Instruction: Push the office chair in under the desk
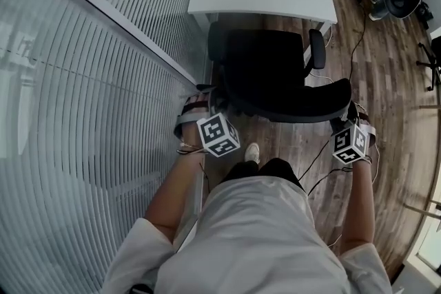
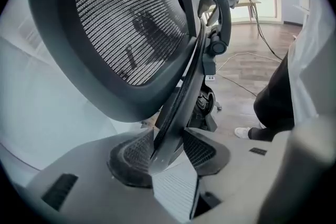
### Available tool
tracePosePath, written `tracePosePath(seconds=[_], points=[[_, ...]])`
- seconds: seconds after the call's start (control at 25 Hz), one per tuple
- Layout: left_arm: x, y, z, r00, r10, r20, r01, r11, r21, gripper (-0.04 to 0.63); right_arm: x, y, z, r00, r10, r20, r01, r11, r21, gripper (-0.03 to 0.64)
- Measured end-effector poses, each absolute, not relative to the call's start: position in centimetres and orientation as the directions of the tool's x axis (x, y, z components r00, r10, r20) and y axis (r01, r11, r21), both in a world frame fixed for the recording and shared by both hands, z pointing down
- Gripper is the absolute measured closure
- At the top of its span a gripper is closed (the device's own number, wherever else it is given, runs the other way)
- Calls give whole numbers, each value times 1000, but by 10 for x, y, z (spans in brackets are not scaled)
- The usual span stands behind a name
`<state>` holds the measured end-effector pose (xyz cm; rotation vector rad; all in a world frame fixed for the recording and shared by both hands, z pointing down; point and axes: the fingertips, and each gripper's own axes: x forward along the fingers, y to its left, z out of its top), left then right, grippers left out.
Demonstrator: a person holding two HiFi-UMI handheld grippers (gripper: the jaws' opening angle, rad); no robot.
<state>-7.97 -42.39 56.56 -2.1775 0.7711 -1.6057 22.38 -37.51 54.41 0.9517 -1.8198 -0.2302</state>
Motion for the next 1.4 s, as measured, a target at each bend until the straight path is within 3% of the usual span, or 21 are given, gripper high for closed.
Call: tracePosePath(seconds=[1.4], points=[[-80,-554,580,186,-602,776,-267,-791,-550,405,223,-499,557,-176,-714,677,-516,653,554,448]])
